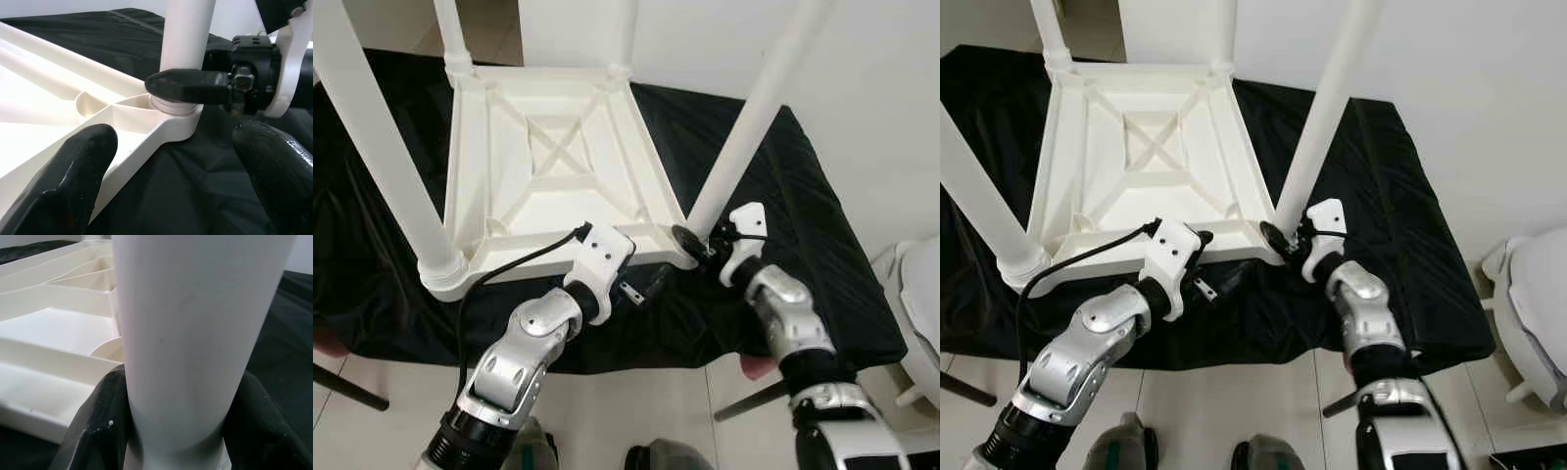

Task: Building children table

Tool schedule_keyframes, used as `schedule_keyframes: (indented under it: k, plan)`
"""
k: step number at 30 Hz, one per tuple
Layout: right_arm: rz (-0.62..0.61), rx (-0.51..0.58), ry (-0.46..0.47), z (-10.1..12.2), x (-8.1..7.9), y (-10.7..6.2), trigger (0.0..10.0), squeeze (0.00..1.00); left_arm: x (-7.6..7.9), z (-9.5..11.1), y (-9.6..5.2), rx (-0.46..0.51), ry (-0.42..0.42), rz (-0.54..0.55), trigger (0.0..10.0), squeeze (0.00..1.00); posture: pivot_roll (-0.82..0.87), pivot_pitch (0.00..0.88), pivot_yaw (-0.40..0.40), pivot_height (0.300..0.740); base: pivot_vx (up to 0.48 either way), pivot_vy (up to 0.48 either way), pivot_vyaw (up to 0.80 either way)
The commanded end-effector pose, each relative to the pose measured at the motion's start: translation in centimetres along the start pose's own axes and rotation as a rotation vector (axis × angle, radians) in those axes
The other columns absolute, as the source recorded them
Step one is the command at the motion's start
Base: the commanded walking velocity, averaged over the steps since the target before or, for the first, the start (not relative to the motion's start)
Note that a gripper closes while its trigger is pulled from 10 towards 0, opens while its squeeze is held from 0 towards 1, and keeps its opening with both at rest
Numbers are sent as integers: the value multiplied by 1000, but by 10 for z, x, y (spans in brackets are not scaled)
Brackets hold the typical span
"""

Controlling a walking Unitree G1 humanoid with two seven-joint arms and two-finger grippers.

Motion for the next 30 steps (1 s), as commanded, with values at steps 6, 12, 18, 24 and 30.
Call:
schedule_keyframes:
  k: [6, 12, 18, 24, 30]
  plan:
    - [-234, 10, 22, 7, 13, -1, 10000, 0, 4, 1, 1, 4, 6, -12, 10000, 0, -7, 4, -94, 740, 0, 0, 0]
    - [-377, -15, 58, 3, 6, -5, 10000, 0, 4, 2, 1, 7, 6, -8, 10000, 0, 1, 0, -96, 740, 0, 0, 0]
    - [-375, 1, 67, 8, 2, -5, 10000, 1000, 5, 1, 1, 5, 6, -13, 10000, 0, -1, 0, -96, 740, 0, 0, 0]
    - [-330, 23, 57, 15, 8, -6, 10000, 1000, 5, 2, 1, 5, 10, -17, 10000, 0, -5, 0, -94, 740, 0, 0, 0]
    - [-135, 34, 41, 22, -6, -1, 10000, 0, 6, 2, 2, 5, 8, -21, 10000, 0, -11, 0, -90, 740, 0, 0, 0]
Point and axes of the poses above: a point about 5 cm out from each wrist's last joint towards the gripper, its own y axis pointing out of the wrist towards the gripper, its own z axis along the axis of the wrist's last joint, x = y × z, the point moved 6 cm from there along y, pointing out of the wrist towards the gripper, and after that the axes turned 3 degrees about -y, right-handed, at the moved point
